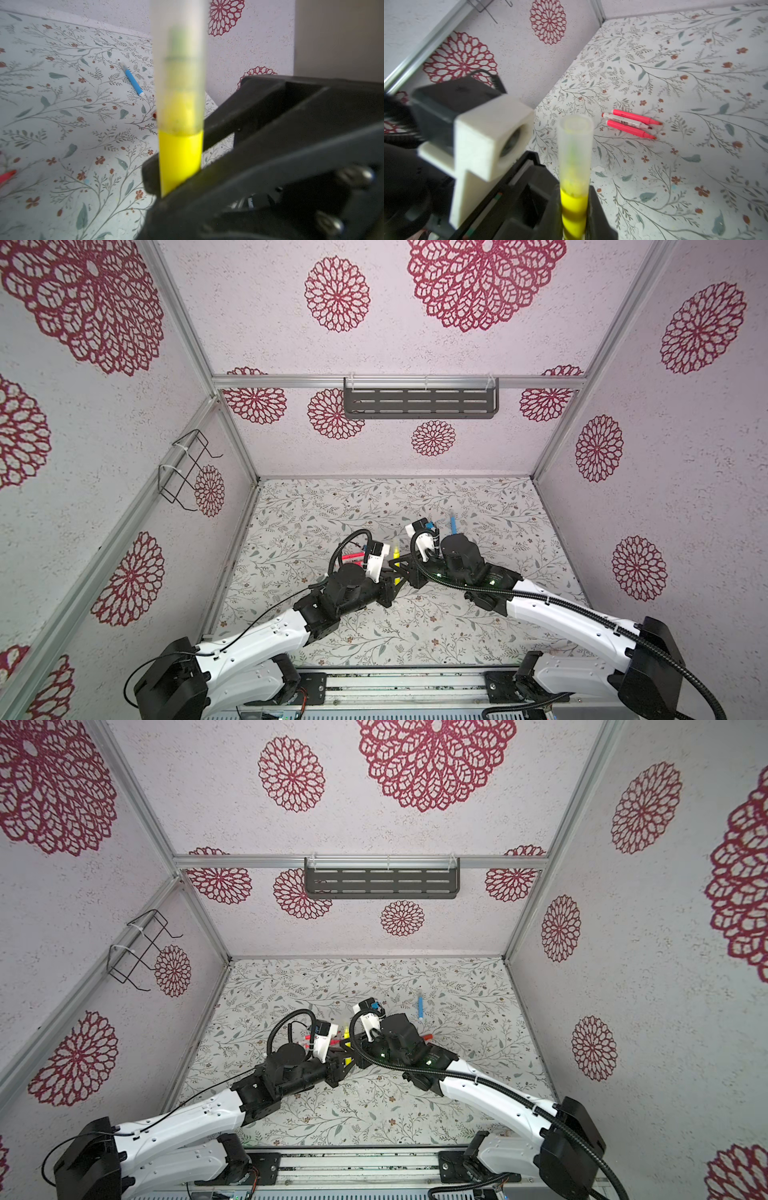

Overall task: Insert the pens into the pen caps
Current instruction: 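Grip the capped highlighter with the right gripper while the left gripper releases and withdraws, then lower the capped yellow highlighter onto the table beside the blue marker with the right gripper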

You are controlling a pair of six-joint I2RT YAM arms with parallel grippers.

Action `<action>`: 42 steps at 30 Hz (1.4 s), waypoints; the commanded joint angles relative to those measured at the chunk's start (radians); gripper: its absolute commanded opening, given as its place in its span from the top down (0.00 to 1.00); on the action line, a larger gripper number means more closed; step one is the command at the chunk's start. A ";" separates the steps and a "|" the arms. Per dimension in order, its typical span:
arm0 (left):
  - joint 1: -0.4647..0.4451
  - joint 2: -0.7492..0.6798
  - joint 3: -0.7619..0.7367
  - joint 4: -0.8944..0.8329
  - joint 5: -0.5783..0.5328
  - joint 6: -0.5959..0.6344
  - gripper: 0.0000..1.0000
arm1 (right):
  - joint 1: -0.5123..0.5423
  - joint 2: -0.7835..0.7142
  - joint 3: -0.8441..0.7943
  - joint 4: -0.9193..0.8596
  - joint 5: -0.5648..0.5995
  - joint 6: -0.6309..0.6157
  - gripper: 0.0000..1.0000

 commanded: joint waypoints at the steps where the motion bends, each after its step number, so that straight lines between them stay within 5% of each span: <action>1: -0.004 0.007 0.029 -0.060 -0.103 0.004 0.53 | -0.038 0.009 0.046 -0.104 0.124 0.020 0.93; 14: -0.004 -0.104 -0.041 -0.320 -0.350 -0.096 0.47 | -0.351 0.323 0.180 -0.348 0.189 -0.072 0.95; 26: -0.008 -0.183 -0.066 -0.431 -0.406 -0.150 0.44 | -0.432 0.851 0.747 -0.651 0.314 -0.222 0.97; 42: -0.009 -0.265 -0.083 -0.446 -0.409 -0.147 0.43 | -0.518 1.127 1.121 -0.844 0.467 -0.277 0.89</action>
